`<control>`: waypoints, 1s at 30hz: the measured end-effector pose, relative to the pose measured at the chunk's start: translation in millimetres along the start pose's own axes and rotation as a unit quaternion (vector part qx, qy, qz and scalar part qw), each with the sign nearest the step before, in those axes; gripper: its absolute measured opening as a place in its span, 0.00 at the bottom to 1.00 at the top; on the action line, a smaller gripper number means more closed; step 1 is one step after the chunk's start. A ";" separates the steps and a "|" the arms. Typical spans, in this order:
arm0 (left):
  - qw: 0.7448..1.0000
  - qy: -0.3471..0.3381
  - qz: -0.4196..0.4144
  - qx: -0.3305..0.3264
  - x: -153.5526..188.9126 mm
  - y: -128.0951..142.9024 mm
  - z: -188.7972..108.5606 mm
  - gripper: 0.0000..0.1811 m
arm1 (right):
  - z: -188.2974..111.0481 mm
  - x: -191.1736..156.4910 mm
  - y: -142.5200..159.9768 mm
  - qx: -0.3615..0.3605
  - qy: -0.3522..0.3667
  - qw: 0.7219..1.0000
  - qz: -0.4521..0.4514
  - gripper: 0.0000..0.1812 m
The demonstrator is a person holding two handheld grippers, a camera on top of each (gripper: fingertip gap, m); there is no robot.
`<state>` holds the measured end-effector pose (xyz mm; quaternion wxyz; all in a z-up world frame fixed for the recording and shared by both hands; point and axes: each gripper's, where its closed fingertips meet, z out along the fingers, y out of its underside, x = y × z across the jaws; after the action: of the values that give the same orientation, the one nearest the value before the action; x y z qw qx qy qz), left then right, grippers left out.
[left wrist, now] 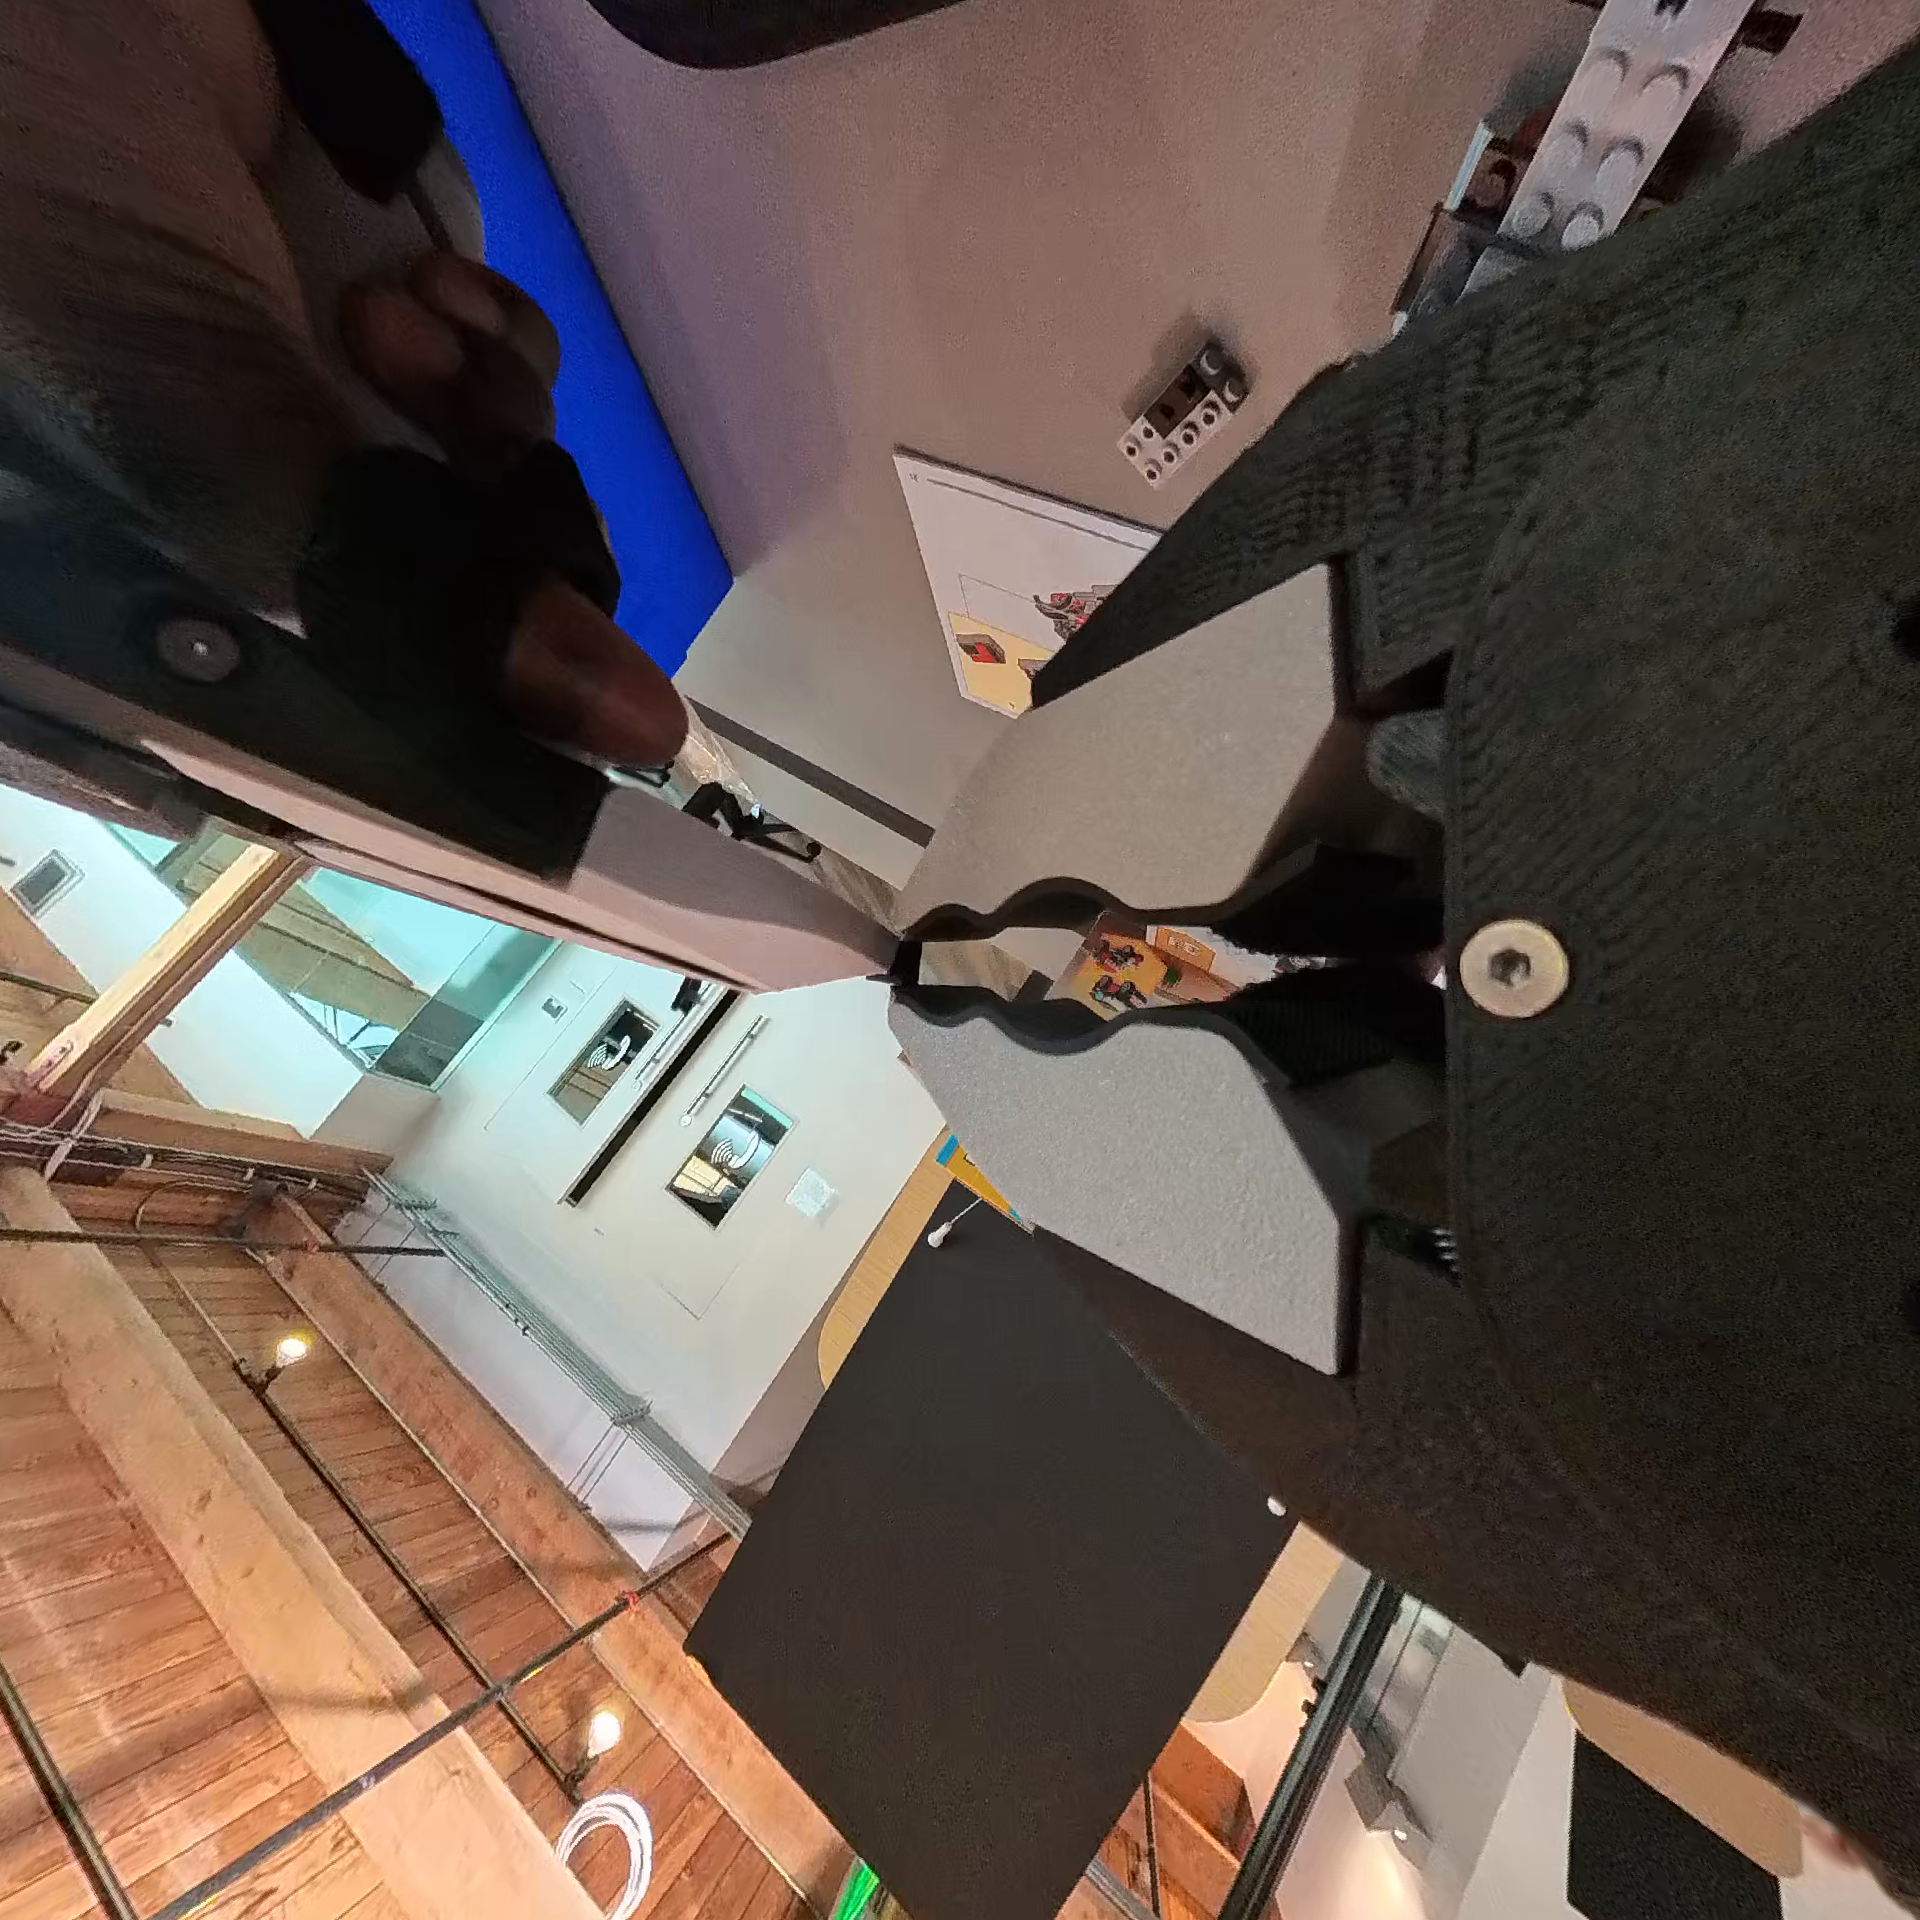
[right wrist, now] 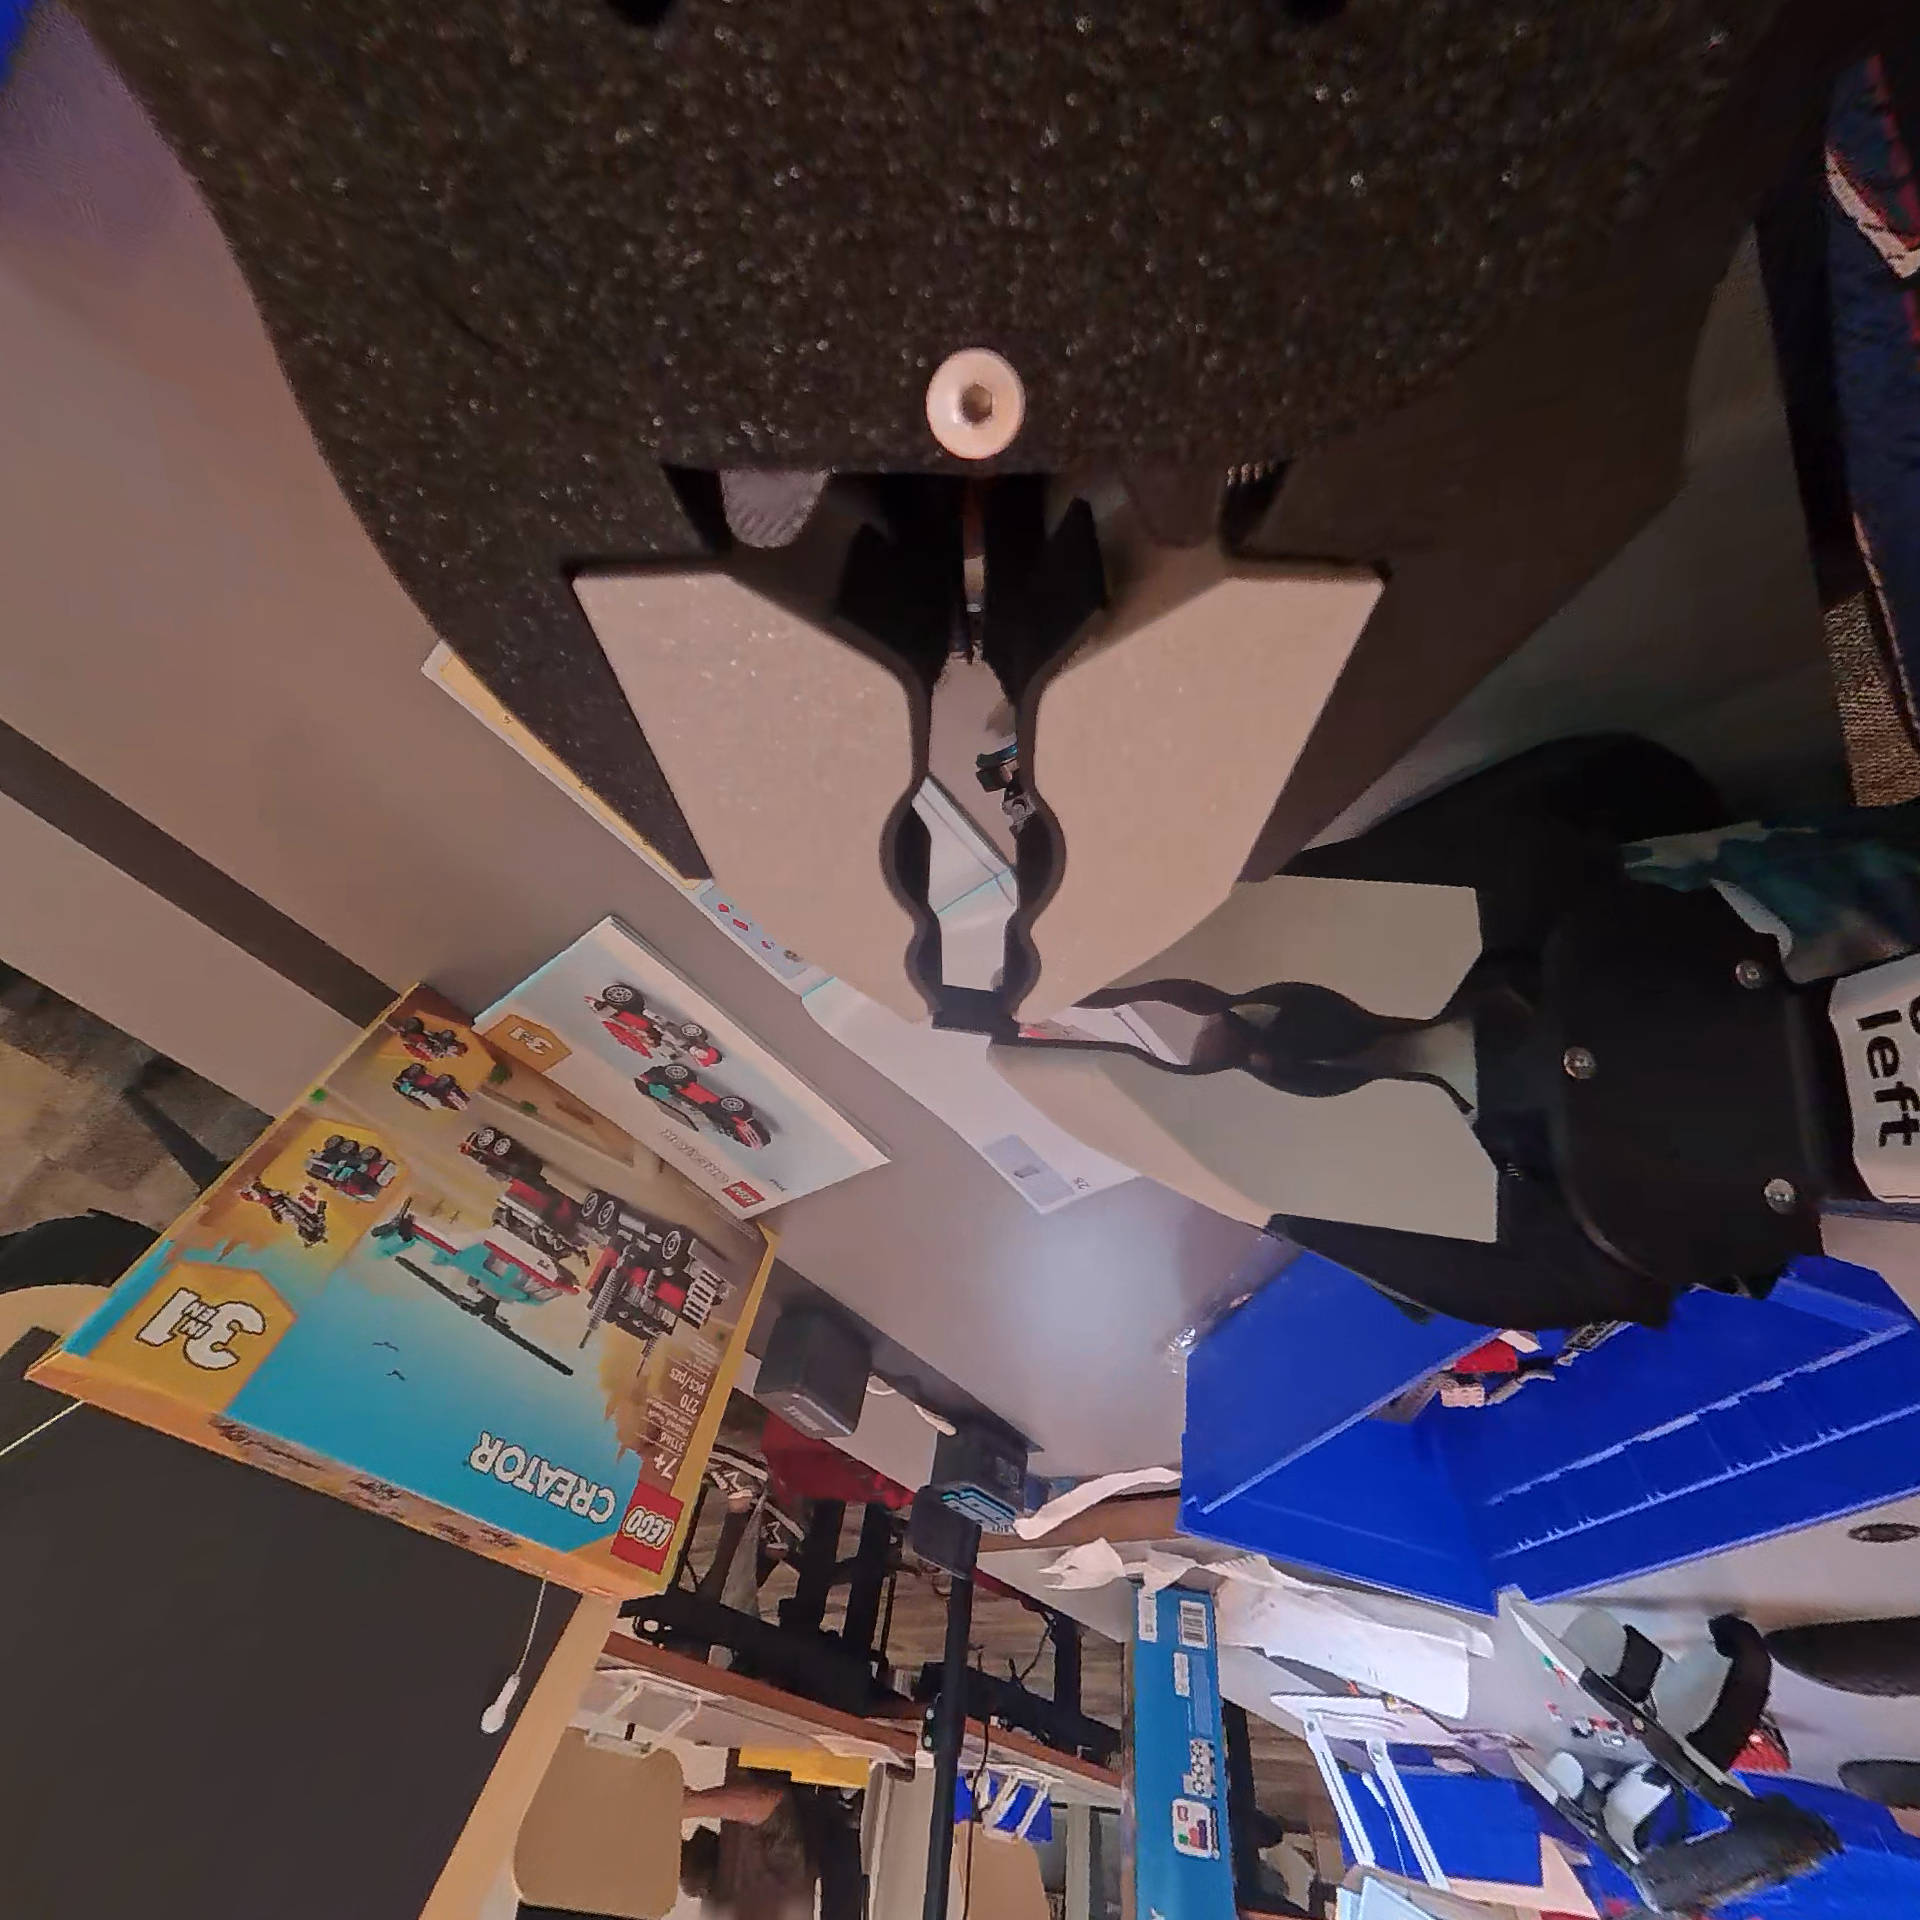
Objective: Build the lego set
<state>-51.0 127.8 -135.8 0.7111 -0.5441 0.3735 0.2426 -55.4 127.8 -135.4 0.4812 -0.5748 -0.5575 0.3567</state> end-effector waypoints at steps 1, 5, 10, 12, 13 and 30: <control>1.000 0.001 0.001 0.000 0.5 0.1 0.2 0.04 | -0.1 0.0 0.2 0.000 -0.001 1.000 0.001 0.06; 1.000 0.001 0.013 0.000 2.0 -0.2 1.3 0.04 | -1.0 1.0 1.5 -0.001 -0.001 1.000 0.001 0.06; 1.000 0.004 0.017 -0.002 3.7 0.3 2.8 0.04 | -1.2 2.0 2.6 -0.001 0.003 1.000 0.003 0.10; 1.000 0.004 0.017 -0.004 4.7 0.3 3.5 0.04 | -1.1 2.4 3.2 -0.003 0.001 1.000 0.006 0.11; 1.000 0.003 0.020 -0.004 5.0 0.2 3.7 0.04 | -1.1 3.8 3.7 -0.004 0.005 1.000 0.005 0.11; 1.000 0.025 0.001 0.005 11.9 0.3 2.8 0.05 | -3.9 3.1 10.2 -0.003 -0.020 1.000 -0.008 0.08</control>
<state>-43.2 129.8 -145.1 0.7043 -0.5457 0.3929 0.2277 -48.2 131.1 -143.6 0.4711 -0.5641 -0.5729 0.3628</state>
